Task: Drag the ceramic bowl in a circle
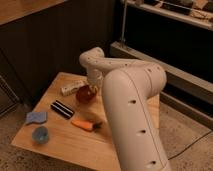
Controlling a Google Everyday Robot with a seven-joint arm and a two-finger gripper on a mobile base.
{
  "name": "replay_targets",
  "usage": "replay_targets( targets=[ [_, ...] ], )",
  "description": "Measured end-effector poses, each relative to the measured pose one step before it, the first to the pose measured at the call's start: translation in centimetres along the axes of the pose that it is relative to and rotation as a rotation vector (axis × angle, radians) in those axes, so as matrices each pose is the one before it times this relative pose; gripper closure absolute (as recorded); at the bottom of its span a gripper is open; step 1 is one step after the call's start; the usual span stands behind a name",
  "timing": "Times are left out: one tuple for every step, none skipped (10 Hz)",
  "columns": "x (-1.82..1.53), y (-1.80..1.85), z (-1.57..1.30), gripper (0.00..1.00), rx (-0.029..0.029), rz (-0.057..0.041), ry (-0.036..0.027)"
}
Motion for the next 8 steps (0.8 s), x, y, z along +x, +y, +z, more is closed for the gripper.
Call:
replay_targets(
  targets=[
    [-0.308,-0.577,0.324,1.0,0.00659,0.00905,0.00815],
    [-0.565,-1.464,0.192,1.0,0.01898,0.01731,0.0019],
    [-0.354,-1.043,0.162,1.0,0.01269,0.01191,0.00193],
    [-0.544,-1.394,0.147,1.0,0.02109,0.01658,0.00146],
    [-0.176,-1.782,-0.315,1.0,0.02058,0.01846,-0.00003],
    [0.053,-2.886,-0.293,1.0,0.03305,0.03606,0.00352],
    [0.377,-2.743,0.061,1.0,0.0346,0.03741,0.0093],
    [0.603,-1.355,0.158,1.0,0.01909,0.02288,0.01406]
  ],
)
